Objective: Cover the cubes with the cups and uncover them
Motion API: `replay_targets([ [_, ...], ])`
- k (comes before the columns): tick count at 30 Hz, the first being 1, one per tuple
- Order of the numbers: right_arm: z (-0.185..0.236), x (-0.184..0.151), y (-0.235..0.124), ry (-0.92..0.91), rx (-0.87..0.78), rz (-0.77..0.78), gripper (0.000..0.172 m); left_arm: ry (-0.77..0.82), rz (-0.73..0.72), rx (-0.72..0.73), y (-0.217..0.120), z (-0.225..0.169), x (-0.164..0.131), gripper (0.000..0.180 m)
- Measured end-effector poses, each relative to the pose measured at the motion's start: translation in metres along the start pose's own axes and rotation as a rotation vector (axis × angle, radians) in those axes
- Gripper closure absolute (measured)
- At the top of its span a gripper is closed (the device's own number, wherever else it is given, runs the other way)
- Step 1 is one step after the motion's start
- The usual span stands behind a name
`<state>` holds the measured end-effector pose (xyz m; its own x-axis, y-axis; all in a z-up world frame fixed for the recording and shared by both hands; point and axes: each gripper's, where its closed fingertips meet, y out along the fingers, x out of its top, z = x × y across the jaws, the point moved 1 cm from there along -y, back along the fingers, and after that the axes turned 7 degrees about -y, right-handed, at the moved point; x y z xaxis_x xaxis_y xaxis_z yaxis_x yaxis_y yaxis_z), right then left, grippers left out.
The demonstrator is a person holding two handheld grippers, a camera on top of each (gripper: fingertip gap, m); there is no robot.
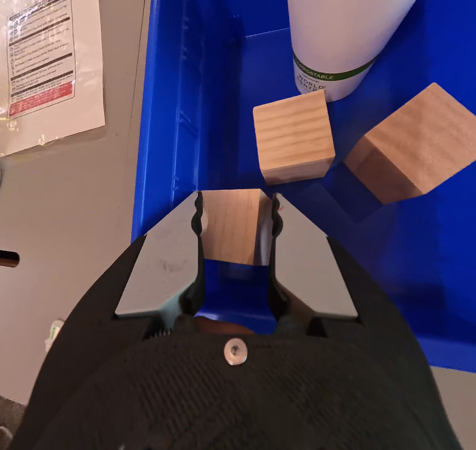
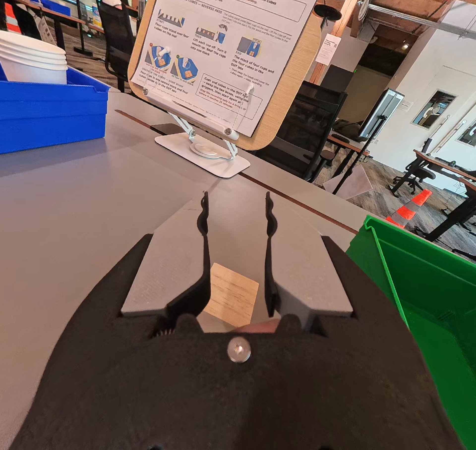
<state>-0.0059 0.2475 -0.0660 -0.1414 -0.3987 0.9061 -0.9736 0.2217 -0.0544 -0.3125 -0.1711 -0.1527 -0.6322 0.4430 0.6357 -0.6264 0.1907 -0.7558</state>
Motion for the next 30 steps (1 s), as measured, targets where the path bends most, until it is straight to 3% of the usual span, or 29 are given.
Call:
replay_targets([
  [7,0.001,0.001,0.0,-0.008,-0.002,0.0,0.132,0.169,0.064,0.117,0.009,-0.003,0.0,0.122],
  [14,0.008,-0.002,0.002,-0.026,0.018,0.013,0.133,0.036,0.133,0.0,0.009,-0.005,-0.006,0.124],
  [21,0.015,-0.002,0.004,-0.065,0.034,0.016,0.134,0.113,0.228,-0.006,0.001,-0.01,-0.021,0.108],
  [24,0.019,-0.003,0.004,-0.074,0.046,0.015,0.134,0.154,0.282,-0.014,-0.007,-0.006,-0.031,0.112],
  [30,0.021,-0.007,0.008,-0.094,0.051,0.029,0.134,-0.032,0.217,-0.134,-0.002,-0.015,-0.027,0.101],
])
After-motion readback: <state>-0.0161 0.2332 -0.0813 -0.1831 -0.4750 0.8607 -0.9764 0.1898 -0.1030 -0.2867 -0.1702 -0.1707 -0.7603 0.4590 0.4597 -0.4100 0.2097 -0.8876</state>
